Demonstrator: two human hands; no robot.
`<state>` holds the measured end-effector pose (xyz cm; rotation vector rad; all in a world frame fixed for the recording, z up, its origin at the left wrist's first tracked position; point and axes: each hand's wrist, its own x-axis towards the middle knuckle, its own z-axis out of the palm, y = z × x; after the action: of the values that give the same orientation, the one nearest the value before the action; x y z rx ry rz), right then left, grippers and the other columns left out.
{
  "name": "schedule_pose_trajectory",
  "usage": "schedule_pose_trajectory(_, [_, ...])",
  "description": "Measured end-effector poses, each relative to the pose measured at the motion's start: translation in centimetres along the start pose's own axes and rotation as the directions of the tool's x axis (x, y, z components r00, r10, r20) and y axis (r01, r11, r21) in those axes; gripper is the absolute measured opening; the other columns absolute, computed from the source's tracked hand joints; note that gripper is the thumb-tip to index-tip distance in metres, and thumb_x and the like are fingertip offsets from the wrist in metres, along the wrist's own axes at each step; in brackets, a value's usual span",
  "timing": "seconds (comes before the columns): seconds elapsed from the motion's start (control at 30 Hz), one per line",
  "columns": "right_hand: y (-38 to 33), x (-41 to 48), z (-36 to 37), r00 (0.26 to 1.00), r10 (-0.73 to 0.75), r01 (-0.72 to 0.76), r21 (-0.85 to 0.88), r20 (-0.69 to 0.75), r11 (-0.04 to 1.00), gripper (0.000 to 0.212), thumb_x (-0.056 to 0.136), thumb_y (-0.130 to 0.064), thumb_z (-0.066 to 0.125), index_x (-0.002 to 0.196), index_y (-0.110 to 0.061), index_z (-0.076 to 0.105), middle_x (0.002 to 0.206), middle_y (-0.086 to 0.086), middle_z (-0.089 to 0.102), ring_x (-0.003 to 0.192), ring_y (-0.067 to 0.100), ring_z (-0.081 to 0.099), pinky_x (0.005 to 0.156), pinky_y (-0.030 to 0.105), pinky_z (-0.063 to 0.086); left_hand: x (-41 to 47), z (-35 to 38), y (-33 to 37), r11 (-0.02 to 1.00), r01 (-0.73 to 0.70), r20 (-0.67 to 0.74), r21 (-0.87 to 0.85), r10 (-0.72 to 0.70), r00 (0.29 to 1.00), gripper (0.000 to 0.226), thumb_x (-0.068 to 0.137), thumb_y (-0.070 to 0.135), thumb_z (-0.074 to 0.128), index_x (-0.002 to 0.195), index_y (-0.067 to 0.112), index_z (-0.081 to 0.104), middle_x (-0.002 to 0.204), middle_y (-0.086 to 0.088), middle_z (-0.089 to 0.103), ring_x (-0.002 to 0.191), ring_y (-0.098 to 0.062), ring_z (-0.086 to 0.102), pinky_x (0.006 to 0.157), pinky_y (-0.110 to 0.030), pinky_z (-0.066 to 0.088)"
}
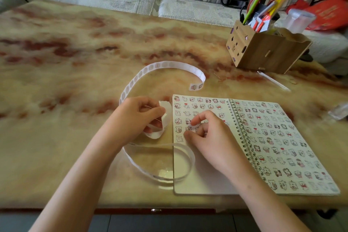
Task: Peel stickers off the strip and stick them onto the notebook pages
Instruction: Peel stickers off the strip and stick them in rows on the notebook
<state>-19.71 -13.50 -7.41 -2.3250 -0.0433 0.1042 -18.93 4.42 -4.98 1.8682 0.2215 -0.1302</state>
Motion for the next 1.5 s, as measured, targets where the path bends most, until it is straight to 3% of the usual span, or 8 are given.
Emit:
schedule_pose_trajectory(0.17, [-0.4,0.0,0.2,1.0,0.014,-0.013,-0.028,0.004,1.0,0.031,0.077,-0.047,0.072,0.09,-0.026,0.053,0.071,-0.006,0.06,0.07,0.013,0.058,0.064,0.029,0.039,0.0,0.0,0.0,1.0,-0.002,-0.003,-0.005,0.002,1.0,0.009,0.086,0.016,0.066,0.083,0.007,0.069,0.061,0.001,0.071,0.054,-0.006,0.066,0.057,-0.018,0.055])
schedule_pose_trajectory(0.37, [-0.1,0.1,0.2,0.999,-0.03,0.028,-0.086,-0.021,0.996,0.011,0.088,-0.031,0.063,0.089,-0.024,0.054,0.062,-0.01,0.052,0.061,0.009,0.049,0.058,0.027,0.035,0.0,0.1,0.1,1.0,0.002,-0.004,-0.003,-0.002,1.0,0.009,0.086,0.017,0.066,0.083,0.008,0.069,0.062,0.002,0.072,0.055,-0.006,0.067,0.057,-0.017,0.054])
schedule_pose_trajectory(0.5, [-0.3,0.1,0.1,1.0,0.003,-0.003,-0.026,0.006,1.0,0.026,0.08,-0.042,0.072,0.088,-0.025,0.054,0.067,-0.008,0.056,0.066,0.01,0.052,0.062,0.028,0.037,-0.1,0.0,0.1,1.0,-0.011,-0.012,0.0,0.011,1.0,0.01,0.086,0.016,0.065,0.083,0.007,0.069,0.06,0.002,0.071,0.054,-0.005,0.066,0.058,-0.017,0.055])
schedule_pose_trajectory(0.7, [-0.3,0.1,-0.1,1.0,-0.018,0.019,-0.06,0.01,0.998,0.013,0.087,-0.03,0.065,0.086,-0.026,0.053,0.062,-0.01,0.051,0.06,0.007,0.048,0.058,0.025,0.034,-0.2,0.1,0.2,0.998,-0.047,-0.033,-0.038,0.046,0.998,0.011,0.086,0.017,0.065,0.085,0.007,0.069,0.061,0.003,0.071,0.055,-0.005,0.065,0.06,-0.02,0.055])
schedule_pose_trajectory(0.9, [-0.7,-0.2,-0.3,0.998,-0.008,0.013,-0.068,0.066,0.998,0.021,0.082,-0.036,0.07,0.089,-0.025,0.054,0.067,-0.008,0.054,0.063,0.008,0.05,0.06,0.026,0.036,-0.3,-0.2,0.7,0.978,-0.094,-0.037,-0.189,0.088,0.995,0.008,0.087,0.016,0.065,0.084,0.01,0.069,0.063,0.001,0.071,0.057,-0.006,0.066,0.056,-0.019,0.056])
schedule_pose_trajectory(1.07, [-1.5,-0.1,-1.0,0.997,-0.081,0.078,0.271,0.002,0.96,0.009,0.089,-0.03,0.064,0.088,-0.021,0.063,0.078,-0.001,0.068,0.058,0.002,0.055,0.061,0.018,0.044,-0.3,-0.3,0.9,0.957,-0.137,-0.042,-0.258,0.13,0.991,0.013,0.089,0.015,0.061,0.09,0.004,0.067,0.065,-0.002,0.071,0.054,-0.008,0.065,0.055,-0.021,0.057])
schedule_pose_trajectory(1.23, [-2.9,-0.3,-0.9,0.985,-0.172,0.16,0.557,-0.03,0.815,0.011,0.083,-0.016,0.072,0.093,-0.014,0.068,0.089,-0.002,0.074,0.076,0.002,0.063,0.066,0.013,0.048,-0.3,-0.3,0.8,0.955,-0.17,-0.044,-0.242,0.165,0.985,0.014,0.089,0.014,0.061,0.093,0.002,0.066,0.065,-0.002,0.072,0.055,-0.007,0.065,0.054,-0.02,0.056])
schedule_pose_trajectory(1.5, [-3.3,-0.4,-0.2,0.971,-0.218,0.239,0.532,-0.103,0.812,0.01,0.078,-0.009,0.076,0.085,-0.016,0.073,0.08,-0.003,0.074,0.077,0.012,0.068,0.069,0.023,0.052,-0.4,0.0,0.8,0.958,-0.181,-0.033,-0.224,0.178,0.983,0.022,0.091,0.023,0.058,0.093,0.005,0.07,0.073,-0.007,0.072,0.062,-0.012,0.066,0.054,-0.02,0.054])
